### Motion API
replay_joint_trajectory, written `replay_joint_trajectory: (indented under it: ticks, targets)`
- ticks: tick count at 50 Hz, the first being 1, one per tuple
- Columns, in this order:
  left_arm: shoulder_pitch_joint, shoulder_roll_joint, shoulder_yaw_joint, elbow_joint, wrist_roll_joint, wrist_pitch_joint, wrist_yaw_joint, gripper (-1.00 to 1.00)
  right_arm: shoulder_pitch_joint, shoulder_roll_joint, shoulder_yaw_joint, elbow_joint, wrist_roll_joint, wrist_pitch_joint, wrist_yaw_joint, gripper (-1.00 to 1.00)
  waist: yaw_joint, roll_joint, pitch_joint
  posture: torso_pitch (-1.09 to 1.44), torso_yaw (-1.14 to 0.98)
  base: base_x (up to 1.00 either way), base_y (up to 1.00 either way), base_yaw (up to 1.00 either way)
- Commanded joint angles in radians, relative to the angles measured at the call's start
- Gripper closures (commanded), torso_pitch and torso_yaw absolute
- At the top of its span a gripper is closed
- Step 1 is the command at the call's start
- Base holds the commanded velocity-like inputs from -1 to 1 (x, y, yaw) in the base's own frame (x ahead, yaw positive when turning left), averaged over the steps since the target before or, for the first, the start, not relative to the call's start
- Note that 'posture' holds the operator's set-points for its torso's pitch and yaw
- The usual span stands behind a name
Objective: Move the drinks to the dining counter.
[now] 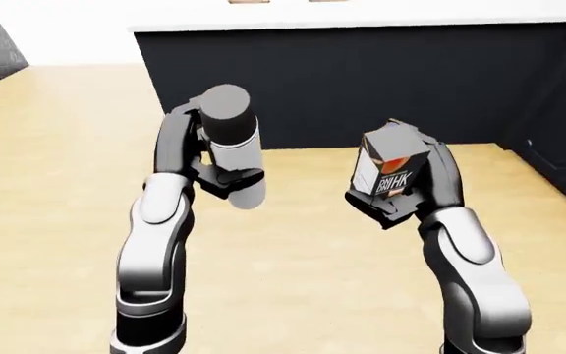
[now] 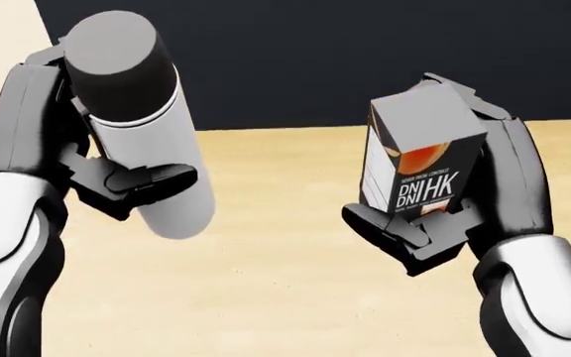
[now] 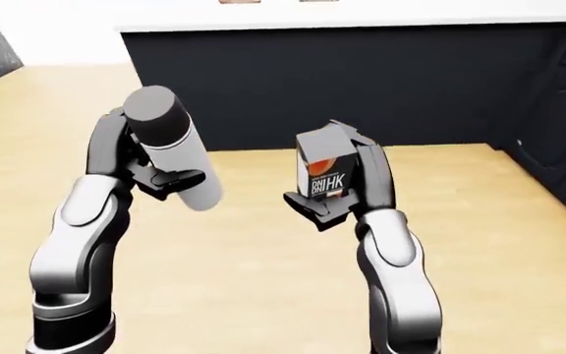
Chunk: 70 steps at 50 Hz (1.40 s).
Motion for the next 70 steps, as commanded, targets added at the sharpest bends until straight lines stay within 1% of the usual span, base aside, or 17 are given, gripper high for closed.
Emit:
replay_joint_trajectory:
  ticks: [1, 13, 14, 20, 23, 26, 34, 37, 39, 47, 50, 52, 61, 63, 64, 65, 70]
  targets:
    - [-0.028, 0.005, 0.011, -0.040, 0.001, -0.029, 0.008, 1.00, -0.026, -0.004, 0.003, -0.048, 0.010, -0.036, 0.003, 1.00, 0.004, 0.006, -0.036, 0.00, 0.00, 0.05, 0.00, 1.00]
    - [-0.040, 0.010, 0.012, -0.051, 0.001, -0.012, 0.009, 1.00, -0.038, -0.008, -0.014, -0.044, 0.037, -0.031, -0.006, 1.00, -0.015, -0.129, -0.025, 0.00, 0.00, 0.03, 0.00, 0.62]
    - [-0.042, 0.011, 0.012, -0.048, 0.001, -0.013, 0.008, 1.00, -0.038, -0.009, -0.016, -0.046, 0.041, -0.029, -0.007, 1.00, -0.023, -0.089, -0.017, 0.00, 0.00, 0.00, 0.00, 0.00]
    - [-0.057, 0.015, 0.011, -0.053, 0.005, 0.001, 0.004, 1.00, -0.049, -0.020, -0.032, -0.047, 0.063, -0.006, -0.028, 1.00, -0.037, -0.042, -0.061, 0.00, 0.00, 0.05, 0.00, 0.00]
    - [-0.077, 0.018, 0.010, -0.049, 0.008, 0.014, 0.001, 1.00, -0.065, -0.029, -0.036, -0.064, 0.072, 0.021, -0.037, 1.00, -0.045, 0.018, 0.014, 0.00, 0.00, 0.67, -0.07, 0.00]
    - [-0.099, 0.022, 0.012, -0.037, 0.006, 0.027, -0.004, 1.00, -0.083, -0.041, -0.047, -0.070, 0.083, 0.039, -0.043, 1.00, -0.038, -0.015, 0.043, 0.00, 0.00, 0.93, -0.08, 0.00]
    - [-0.138, 0.029, 0.006, -0.047, 0.013, 0.068, -0.013, 1.00, -0.133, -0.066, -0.070, -0.091, 0.114, 0.097, -0.069, 1.00, 0.021, -0.053, -0.031, 0.00, 0.00, 1.00, -0.08, 0.00]
    - [-0.144, 0.029, 0.007, -0.051, 0.016, 0.075, -0.016, 1.00, -0.141, -0.071, -0.073, -0.096, 0.124, 0.103, -0.082, 1.00, 0.012, -0.153, -0.054, 0.00, 0.00, 1.00, -0.08, 0.00]
    - [-0.151, 0.031, 0.007, -0.057, 0.016, 0.086, -0.019, 1.00, -0.145, -0.075, -0.074, -0.095, 0.129, 0.105, -0.086, 1.00, 0.010, -0.122, -0.007, 0.00, 0.00, 1.00, -0.08, 0.00]
    - [-0.175, 0.046, 0.015, -0.070, 0.013, 0.123, -0.032, 1.00, -0.186, -0.094, -0.116, -0.102, 0.231, 0.164, -0.126, 1.00, -0.044, -0.083, -0.044, 0.00, 0.00, 1.00, -0.08, 0.00]
    - [-0.179, 0.048, 0.013, -0.076, 0.017, 0.130, -0.036, 1.00, -0.206, -0.115, -0.121, -0.107, 0.255, 0.182, -0.144, 1.00, -0.026, 0.002, -0.045, 0.00, 0.00, 1.00, -0.08, 0.00]
    - [-0.187, 0.051, 0.014, -0.080, 0.018, 0.140, -0.038, 1.00, -0.216, -0.126, -0.124, -0.114, 0.269, 0.195, -0.154, 1.00, -0.031, -0.014, 0.003, 0.00, 0.00, 1.00, -0.08, 0.00]
    - [-0.232, 0.066, 0.024, -0.106, 0.006, 0.200, -0.044, 1.00, -0.251, -0.153, -0.129, -0.132, 0.306, 0.233, -0.185, 1.00, 0.013, -0.016, -0.045, 0.00, 0.00, 0.99, -0.08, 0.00]
    - [-0.237, 0.072, 0.025, -0.099, 0.007, 0.197, -0.044, 1.00, -0.260, -0.153, -0.136, -0.143, 0.321, 0.242, -0.194, 1.00, -0.009, -0.079, -0.046, 0.00, 0.00, 0.71, -0.05, 0.00]
    - [-0.239, 0.074, 0.027, -0.097, 0.006, 0.198, -0.044, 1.00, -0.263, -0.156, -0.136, -0.146, 0.326, 0.244, -0.199, 1.00, -0.022, -0.158, -0.055, 0.00, 0.00, 0.45, -0.01, 0.00]
    - [-0.243, 0.076, 0.028, -0.100, 0.004, 0.203, -0.044, 1.00, -0.268, -0.159, -0.135, -0.149, 0.330, 0.252, -0.204, 1.00, -0.009, -0.096, -0.028, 0.00, 0.00, 0.45, 0.00, 0.00]
    - [-0.279, 0.089, 0.030, -0.113, 0.000, 0.239, -0.046, 1.00, -0.281, -0.169, -0.136, -0.151, 0.347, 0.259, -0.219, 1.00, -0.041, -0.104, -0.013, 0.00, 0.00, 0.78, 0.00, 0.00]
